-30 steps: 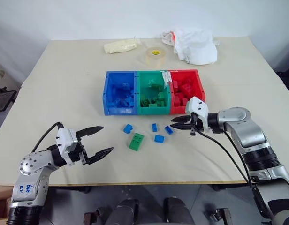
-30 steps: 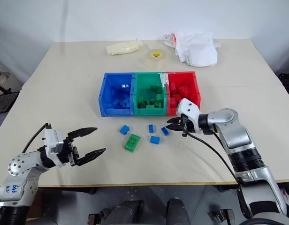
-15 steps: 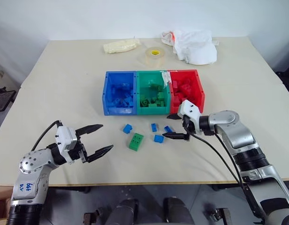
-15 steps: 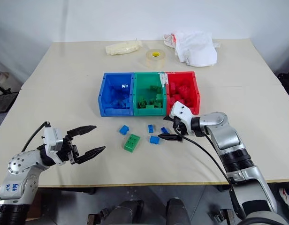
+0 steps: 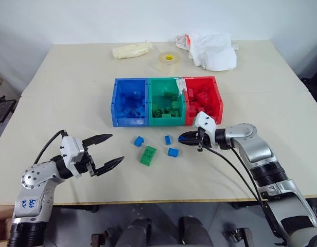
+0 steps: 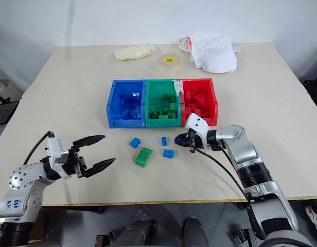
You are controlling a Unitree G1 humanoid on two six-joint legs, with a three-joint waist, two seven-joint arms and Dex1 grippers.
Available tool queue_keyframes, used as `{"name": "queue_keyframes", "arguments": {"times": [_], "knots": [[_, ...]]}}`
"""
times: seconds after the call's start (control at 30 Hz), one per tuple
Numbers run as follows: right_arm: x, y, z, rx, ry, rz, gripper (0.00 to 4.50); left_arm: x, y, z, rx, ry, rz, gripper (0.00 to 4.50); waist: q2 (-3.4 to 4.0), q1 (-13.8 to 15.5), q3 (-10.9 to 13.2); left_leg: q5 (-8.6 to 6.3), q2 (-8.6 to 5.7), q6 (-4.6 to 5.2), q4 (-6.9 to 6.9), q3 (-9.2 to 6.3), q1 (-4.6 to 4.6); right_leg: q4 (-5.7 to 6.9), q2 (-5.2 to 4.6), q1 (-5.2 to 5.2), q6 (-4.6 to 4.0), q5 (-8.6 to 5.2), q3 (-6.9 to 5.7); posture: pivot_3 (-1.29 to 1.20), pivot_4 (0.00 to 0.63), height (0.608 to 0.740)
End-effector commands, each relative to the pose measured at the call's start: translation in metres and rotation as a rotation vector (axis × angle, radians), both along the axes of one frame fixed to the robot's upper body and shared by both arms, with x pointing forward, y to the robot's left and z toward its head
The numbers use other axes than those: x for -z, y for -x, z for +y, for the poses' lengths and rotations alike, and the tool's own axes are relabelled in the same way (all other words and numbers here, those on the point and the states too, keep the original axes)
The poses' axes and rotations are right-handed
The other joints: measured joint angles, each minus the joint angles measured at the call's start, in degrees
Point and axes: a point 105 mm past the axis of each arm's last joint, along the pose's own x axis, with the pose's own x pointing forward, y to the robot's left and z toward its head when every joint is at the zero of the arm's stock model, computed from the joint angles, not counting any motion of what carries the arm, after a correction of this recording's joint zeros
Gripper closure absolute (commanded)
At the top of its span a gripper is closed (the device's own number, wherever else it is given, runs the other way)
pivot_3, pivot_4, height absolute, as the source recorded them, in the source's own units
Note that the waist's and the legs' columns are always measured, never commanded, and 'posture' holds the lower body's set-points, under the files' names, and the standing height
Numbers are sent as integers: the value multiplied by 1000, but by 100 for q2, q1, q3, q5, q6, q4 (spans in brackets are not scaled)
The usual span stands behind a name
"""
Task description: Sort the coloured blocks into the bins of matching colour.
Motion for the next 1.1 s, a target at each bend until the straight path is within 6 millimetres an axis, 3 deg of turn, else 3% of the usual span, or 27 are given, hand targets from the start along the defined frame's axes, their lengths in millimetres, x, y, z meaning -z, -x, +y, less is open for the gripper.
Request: {"name": "queue_keyframes", "arguments": {"times": [0.03,0.17,0.3,0.5,0.7,0.87,1.1], "knots": [[-18,5,3,-30,-25,-58,4053,-8,-1,5,-18,-6,-40,0,0,1,0,0,0,0,0,0,0,0,0,0,0,0,0,0,150,740],[-39,7,11,-48,-56,-107,4053,-9,-3,6,-21,-5,-45,0,0,1,0,0,0,0,0,0,0,0,0,0,0,0,0,0,150,740],[-72,5,35,-77,-127,-165,4053,-9,-4,6,-22,-4,-50,0,2,-21,1,0,1,-1,0,2,0,1,0,-4,0,0,4,0,150,740],[-106,-16,87,-94,-229,-231,4053,-8,-5,4,-19,-2,-55,0,2,-91,1,-1,14,-8,-4,7,0,9,4,-14,-8,4,7,0,150,740],[-118,-41,137,-67,-272,-283,4053,-10,-7,0,-13,1,-68,0,3,-181,1,-1,13,-11,-9,11,-1,67,4,-43,-11,6,2,0,150,740],[-123,-47,170,-61,-311,-323,2332,-11,-7,-3,-9,6,-84,0,3,-307,1,1,12,-13,-16,22,-1,88,7,-61,-13,7,-2,0,150,740],[-133,-48,165,-73,-355,-364,29,-11,-6,-5,-10,13,-88,0,5,-322,2,1,11,-13,-15,22,-2,92,14,-64,-17,10,-3,0,150,740]]}}
